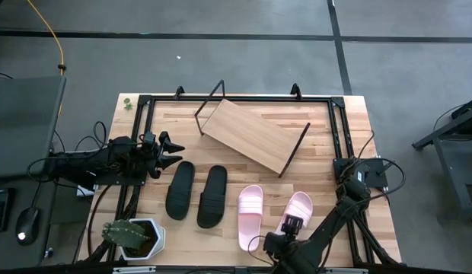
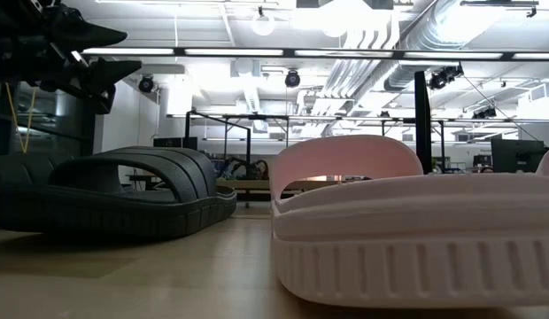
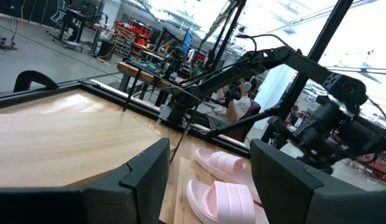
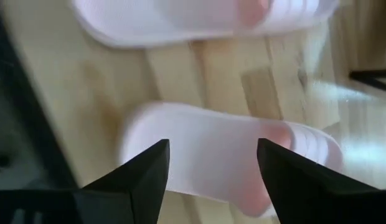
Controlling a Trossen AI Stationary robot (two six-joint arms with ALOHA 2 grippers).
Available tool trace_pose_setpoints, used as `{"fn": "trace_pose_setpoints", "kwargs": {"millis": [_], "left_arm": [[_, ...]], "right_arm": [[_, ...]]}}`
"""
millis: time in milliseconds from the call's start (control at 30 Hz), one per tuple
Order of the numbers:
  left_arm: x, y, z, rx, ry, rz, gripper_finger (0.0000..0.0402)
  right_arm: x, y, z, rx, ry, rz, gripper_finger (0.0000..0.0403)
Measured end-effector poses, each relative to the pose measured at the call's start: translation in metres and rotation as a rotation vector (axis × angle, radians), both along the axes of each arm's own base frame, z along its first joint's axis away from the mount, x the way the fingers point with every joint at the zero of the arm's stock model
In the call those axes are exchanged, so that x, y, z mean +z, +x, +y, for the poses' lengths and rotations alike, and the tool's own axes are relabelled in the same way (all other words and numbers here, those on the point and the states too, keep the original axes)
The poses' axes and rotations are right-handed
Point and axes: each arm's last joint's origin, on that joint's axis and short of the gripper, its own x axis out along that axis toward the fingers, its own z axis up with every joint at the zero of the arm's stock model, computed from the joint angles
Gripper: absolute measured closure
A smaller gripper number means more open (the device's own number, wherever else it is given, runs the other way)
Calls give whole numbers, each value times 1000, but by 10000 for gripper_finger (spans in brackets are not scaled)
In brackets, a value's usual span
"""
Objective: Pick and place slides into the shelf
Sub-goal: Put the right pink slide on the shelf
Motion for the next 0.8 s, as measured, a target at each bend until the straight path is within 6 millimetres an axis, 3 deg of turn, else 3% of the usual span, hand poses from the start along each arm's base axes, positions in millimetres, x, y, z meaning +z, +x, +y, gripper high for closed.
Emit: {"fn": "trace_pose_setpoints", "kwargs": {"millis": [200, 300, 800], "left_arm": [[0, 0, 0, 0, 0, 1, 197], [0, 0, 0, 0, 0, 3, 197], [-1, 0, 0, 8, -3, 14, 197]], "right_arm": [[-42, -15, -11, -43, -53, 206, 169], [-54, -21, -16, -92, -79, 248, 169], [-52, -34, -7, -93, -190, 72, 169]]}}
